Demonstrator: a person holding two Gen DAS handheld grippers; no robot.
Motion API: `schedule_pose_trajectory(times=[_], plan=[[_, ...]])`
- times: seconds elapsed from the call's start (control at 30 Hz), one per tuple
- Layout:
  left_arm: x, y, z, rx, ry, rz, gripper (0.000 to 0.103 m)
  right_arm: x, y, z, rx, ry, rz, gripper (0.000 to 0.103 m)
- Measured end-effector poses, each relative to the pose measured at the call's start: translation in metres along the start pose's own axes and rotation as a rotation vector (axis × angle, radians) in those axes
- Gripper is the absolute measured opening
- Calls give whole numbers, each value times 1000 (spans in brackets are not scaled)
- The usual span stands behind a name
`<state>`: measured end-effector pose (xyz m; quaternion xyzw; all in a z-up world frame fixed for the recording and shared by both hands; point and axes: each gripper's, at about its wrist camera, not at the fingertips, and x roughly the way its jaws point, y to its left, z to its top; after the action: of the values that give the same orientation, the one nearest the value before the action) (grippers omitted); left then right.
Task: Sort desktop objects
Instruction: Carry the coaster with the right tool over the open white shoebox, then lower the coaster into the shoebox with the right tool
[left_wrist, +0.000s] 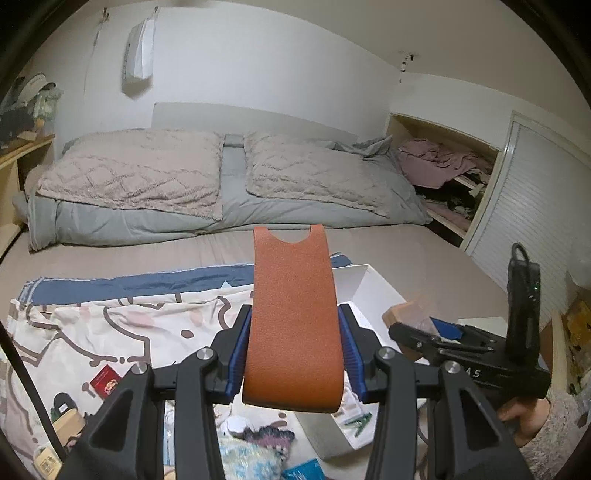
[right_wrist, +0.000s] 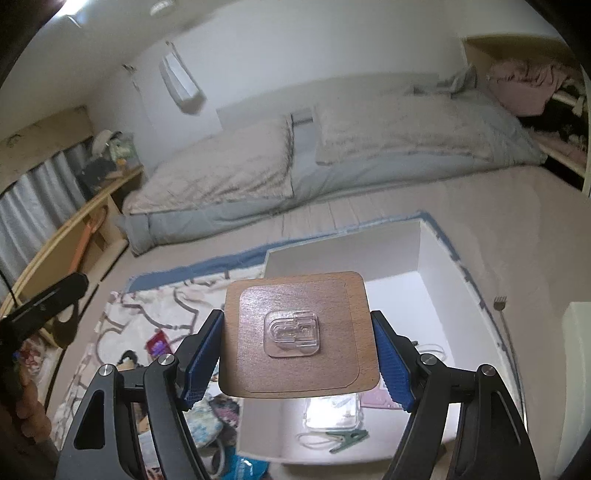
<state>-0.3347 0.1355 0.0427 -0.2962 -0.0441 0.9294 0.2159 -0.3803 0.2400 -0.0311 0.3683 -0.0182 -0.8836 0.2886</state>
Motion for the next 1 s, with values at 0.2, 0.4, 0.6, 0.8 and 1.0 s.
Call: schedule_pose_trajectory(times=[0.2, 0.4, 0.6, 0.8, 1.0], plan=[[43, 6, 3, -3, 18, -22, 44, 38, -18, -9, -13, 118, -42, 77], [72, 6, 5, 27, 1, -39, 44, 73, -28, -9, -99, 241, -150, 77], [89, 1, 8, 54, -24, -54, 44, 115, -50, -8, -192, 433, -265, 77], [100, 0, 8, 69, -22, -68, 44, 156, -63, -7, -248, 563, -319, 77], [110, -2, 5, 72, 1, -76, 44, 176, -58, -1, -265, 591, -286, 77]])
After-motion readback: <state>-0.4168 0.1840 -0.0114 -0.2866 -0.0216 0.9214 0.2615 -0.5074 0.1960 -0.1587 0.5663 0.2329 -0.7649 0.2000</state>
